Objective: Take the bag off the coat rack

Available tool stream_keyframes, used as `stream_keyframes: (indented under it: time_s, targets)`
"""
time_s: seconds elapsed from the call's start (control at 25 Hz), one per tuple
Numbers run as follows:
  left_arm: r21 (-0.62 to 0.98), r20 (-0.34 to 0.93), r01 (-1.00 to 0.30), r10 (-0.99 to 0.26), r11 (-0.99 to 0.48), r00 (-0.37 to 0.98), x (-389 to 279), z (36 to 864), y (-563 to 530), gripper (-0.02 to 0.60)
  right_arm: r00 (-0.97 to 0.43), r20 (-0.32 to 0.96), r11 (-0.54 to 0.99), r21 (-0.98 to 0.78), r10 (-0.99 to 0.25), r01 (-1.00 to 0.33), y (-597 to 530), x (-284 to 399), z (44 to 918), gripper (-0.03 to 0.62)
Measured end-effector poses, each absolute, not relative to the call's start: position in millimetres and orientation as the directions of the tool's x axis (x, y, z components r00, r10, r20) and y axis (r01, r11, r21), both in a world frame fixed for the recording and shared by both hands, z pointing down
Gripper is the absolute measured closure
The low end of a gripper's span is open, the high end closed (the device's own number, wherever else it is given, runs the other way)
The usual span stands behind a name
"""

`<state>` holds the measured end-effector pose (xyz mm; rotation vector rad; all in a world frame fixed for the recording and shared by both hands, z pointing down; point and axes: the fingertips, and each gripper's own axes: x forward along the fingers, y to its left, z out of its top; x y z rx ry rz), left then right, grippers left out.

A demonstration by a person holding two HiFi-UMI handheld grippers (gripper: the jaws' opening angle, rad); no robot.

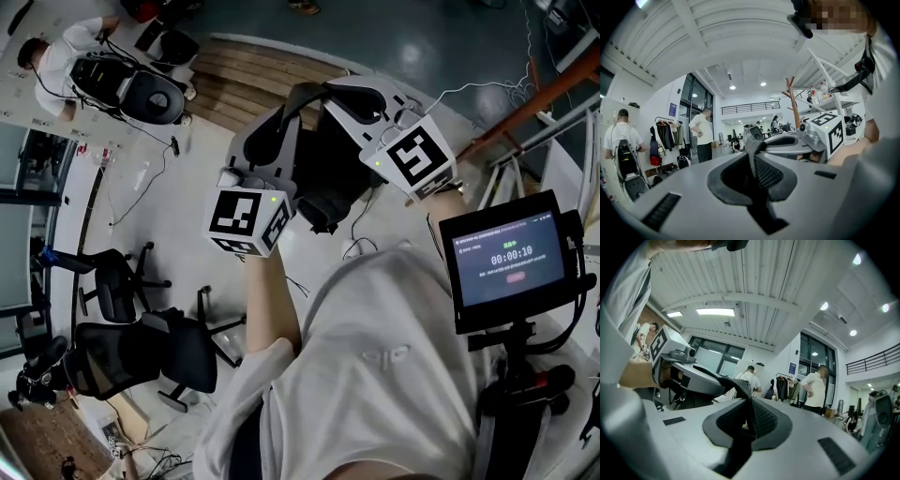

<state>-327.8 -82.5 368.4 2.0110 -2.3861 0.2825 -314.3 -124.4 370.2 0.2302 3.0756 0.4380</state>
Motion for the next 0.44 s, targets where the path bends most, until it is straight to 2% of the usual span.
stream_keyframes:
  time_s: [0.44]
  targets:
    - [-0.146,0.119,-0.977,-0.977,0.156,-0.174,-328.0,364.5,-85.0,0.540,-0.991,-0.018,0.949,0.289,0.135,0.124,-126.6,-313.6,366.3,0.556]
